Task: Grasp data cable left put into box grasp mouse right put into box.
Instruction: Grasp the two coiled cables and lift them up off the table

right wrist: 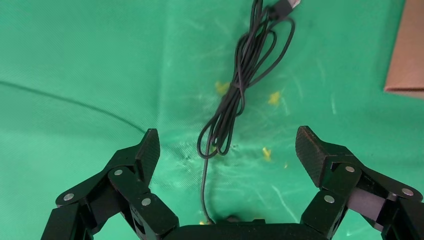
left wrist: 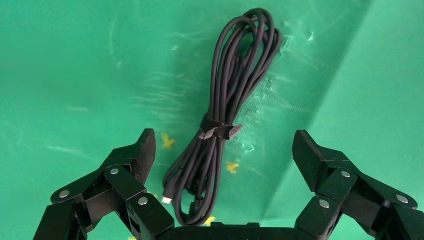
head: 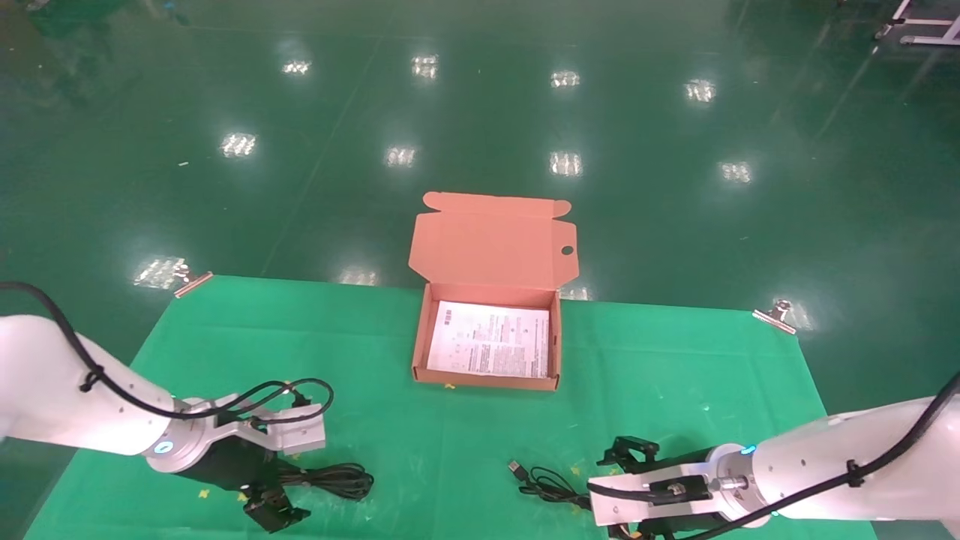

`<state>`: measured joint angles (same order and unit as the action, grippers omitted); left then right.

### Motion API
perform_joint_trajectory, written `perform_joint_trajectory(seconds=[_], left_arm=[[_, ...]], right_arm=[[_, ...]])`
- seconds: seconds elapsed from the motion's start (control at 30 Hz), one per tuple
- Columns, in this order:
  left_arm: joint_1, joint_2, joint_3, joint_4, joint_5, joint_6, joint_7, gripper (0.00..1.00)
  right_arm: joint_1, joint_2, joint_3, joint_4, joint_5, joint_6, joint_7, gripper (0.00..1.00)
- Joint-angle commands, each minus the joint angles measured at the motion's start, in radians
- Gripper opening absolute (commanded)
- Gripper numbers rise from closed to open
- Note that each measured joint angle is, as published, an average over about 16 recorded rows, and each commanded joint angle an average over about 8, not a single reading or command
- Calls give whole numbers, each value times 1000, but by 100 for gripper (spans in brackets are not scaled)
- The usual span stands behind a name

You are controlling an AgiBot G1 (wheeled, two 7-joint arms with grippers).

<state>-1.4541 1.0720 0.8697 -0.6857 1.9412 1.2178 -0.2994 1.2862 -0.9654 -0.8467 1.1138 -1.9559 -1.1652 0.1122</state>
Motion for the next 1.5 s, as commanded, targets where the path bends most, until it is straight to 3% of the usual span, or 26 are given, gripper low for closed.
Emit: perform_joint_trajectory(seconds=[0.03,0.1,0.2,0.37,0.4,0.47,0.5,1.5], left_arm=[[-3,12,-6,51,-11,-11,19,100],[-6,21,-10,90,-19,-24,38,100],[-10,31,-14,131,-23,-42,64,70],[-13,42,-14,178,-21,-69,94,8],[-14,44,-14,182,-20,-72,96,2],[-14,46,-13,190,-18,-78,100,0],[-14,46,-13,189,-18,-77,99,0],[-12,38,-15,161,-23,-60,87,0]], right_arm=[[-1,-15,-2,-33,-10,20,-11,100],[-1,-30,-1,-66,-9,35,-17,100],[-1,-49,1,-107,-5,51,-22,99],[-2,-74,4,-155,-1,71,-21,38],[-2,-75,4,-159,-1,73,-21,25],[-3,-80,4,-167,-1,76,-21,1],[-3,-79,4,-166,0,76,-21,0],[-1,-65,4,-140,1,64,-20,0]])
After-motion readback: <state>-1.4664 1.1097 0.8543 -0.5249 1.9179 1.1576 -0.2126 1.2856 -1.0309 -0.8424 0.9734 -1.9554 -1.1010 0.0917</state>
